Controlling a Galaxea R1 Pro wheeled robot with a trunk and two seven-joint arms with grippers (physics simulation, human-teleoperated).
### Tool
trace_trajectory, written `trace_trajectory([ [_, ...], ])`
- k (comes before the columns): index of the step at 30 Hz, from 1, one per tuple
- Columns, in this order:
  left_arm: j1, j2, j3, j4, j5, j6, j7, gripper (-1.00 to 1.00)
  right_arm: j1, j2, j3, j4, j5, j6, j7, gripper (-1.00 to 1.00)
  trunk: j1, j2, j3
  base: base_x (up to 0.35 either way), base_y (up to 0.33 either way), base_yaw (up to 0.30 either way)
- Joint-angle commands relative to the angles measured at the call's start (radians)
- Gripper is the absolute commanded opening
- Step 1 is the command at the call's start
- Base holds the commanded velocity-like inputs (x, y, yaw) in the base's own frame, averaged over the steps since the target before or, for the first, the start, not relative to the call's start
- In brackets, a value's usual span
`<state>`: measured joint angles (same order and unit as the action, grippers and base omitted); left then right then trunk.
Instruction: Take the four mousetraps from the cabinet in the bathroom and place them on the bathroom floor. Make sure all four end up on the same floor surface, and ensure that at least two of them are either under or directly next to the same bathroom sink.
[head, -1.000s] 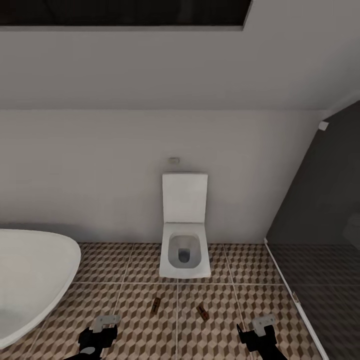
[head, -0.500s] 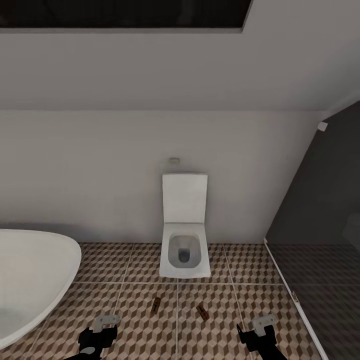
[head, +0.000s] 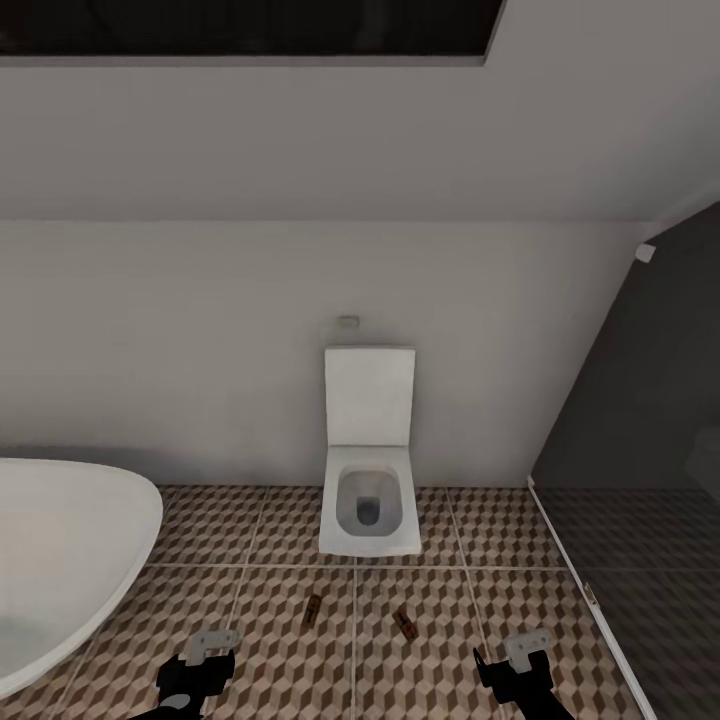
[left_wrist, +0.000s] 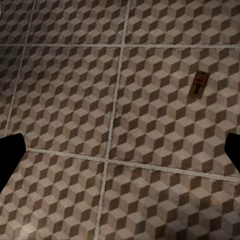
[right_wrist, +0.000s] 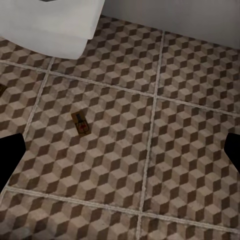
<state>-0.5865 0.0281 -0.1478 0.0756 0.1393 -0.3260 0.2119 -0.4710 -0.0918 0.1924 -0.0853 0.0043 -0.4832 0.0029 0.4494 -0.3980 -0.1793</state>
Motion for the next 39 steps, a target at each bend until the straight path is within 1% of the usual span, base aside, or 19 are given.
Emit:
trace_trajectory([
  [1, -0.002, 0.0, -0.009, 0.004, 0.01, -0.007, 0.0, 1.0, -0.001, 0.0, 0.002, 0.001, 0.0, -0.003, 0.0, 1.0, 0.001, -0.002, -0.002, 0.0, 0.0, 0.0],
  [9, -0.002, -0.002, -0.009, 0.004, 0.01, -0.006, 0.0, 1.0, -0.001, 0.001, 0.002, 0.004, -0.001, -0.003, 0.001, 1.0, 0.001, -0.002, -0.002, 0.0, 0.0, 0.0],
  [12, -0.001, -0.002, -0.009, 0.005, 0.01, -0.006, 0.0, 1.0, -0.001, 0.002, 0.002, 0.019, -0.001, -0.002, 0.002, 1.0, 0.001, -0.002, -0.002, 0.0, 0.0, 0.0],
  [17, 0.024, 0.008, -0.009, 0.006, 0.011, -0.003, 0.002, 1.0, 0.0, -0.001, 0.002, 0.055, 0.0, -0.002, 0.003, 1.0, 0.001, -0.002, -0.002, 0.0, 0.0, 0.0],
  [19, 0.051, 0.017, -0.009, 0.007, 0.012, -0.002, 0.002, 1.0, 0.002, -0.003, 0.002, 0.061, 0.0, 0.0, 0.002, 1.0, 0.001, -0.002, -0.002, 0.0, 0.0, 0.0],
  [23, 0.123, 0.038, -0.008, 0.007, 0.012, -0.001, 0.005, 1.0, 0.007, -0.004, 0.002, 0.066, 0.0, 0.001, 0.001, 1.0, 0.001, -0.002, -0.002, 0.0, 0.0, 0.0],
  [24, 0.149, 0.047, -0.008, 0.007, 0.012, -0.001, 0.005, 1.0, 0.017, -0.005, 0.002, 0.068, 0.0, 0.001, 0.001, 1.0, 0.001, -0.002, -0.002, 0.0, 0.0, 0.0],
  [26, 0.174, 0.056, -0.008, 0.007, 0.012, -0.001, 0.004, 1.0, 0.033, -0.006, 0.002, 0.068, 0.0, 0.001, 0.0, 1.0, 0.001, -0.002, -0.002, 0.0, 0.0, 0.0],
  [27, 0.198, 0.064, -0.008, 0.007, 0.013, -0.001, 0.004, 1.0, 0.053, -0.007, 0.002, 0.069, 0.0, 0.001, 0.001, 1.0, 0.001, -0.002, -0.002, 0.0, 0.0, 0.0],
  [29, 0.223, 0.07, -0.008, 0.007, 0.013, -0.001, 0.003, 1.0, 0.072, -0.007, 0.002, 0.069, 0.0, 0.001, 0.001, 1.0, 0.001, -0.002, -0.002, 0.0, 0.0, 0.0],
  [30, 0.248, 0.074, -0.008, 0.007, 0.013, -0.001, 0.003, 1.0, 0.089, -0.007, 0.002, 0.07, 0.0, 0.001, 0.001, 1.0, 0.001, -0.002, -0.002, 0.0, 0.0, 0.0],
  [31, 0.26, 0.076, -0.008, 0.007, 0.013, 0.0, 0.003, 1.0, 0.098, -0.007, 0.002, 0.07, 0.0, 0.001, 0.001, 1.0, 0.001, -0.002, -0.002, 0.0, 0.0, 0.0],
  [32, 0.283, 0.079, -0.008, 0.007, 0.013, 0.0, 0.002, 1.0, 0.115, -0.008, 0.002, 0.07, 0.0, 0.002, 0.001, 1.0, 0.001, -0.002, -0.002, 0.0, 0.0, 0.0],
  [35, 0.316, 0.081, -0.008, 0.007, 0.012, 0.0, 0.002, 1.0, 0.144, -0.008, 0.002, 0.07, 0.0, 0.007, 0.001, 1.0, 0.001, -0.002, -0.002, 0.0, 0.0, 0.0],
  [36, 0.336, 0.081, -0.009, 0.007, 0.012, 0.0, 0.002, 1.0, 0.164, -0.008, 0.002, 0.07, 0.0, 0.018, 0.002, 1.0, 0.001, -0.002, -0.002, 0.0, 0.0, 0.0],
  [39, 0.372, 0.079, -0.009, 0.007, 0.012, 0.001, 0.001, 1.0, 0.203, -0.009, 0.002, 0.07, -0.001, 0.057, 0.005, 1.0, 0.001, -0.002, -0.002, 0.0, 0.0, 0.0],
])
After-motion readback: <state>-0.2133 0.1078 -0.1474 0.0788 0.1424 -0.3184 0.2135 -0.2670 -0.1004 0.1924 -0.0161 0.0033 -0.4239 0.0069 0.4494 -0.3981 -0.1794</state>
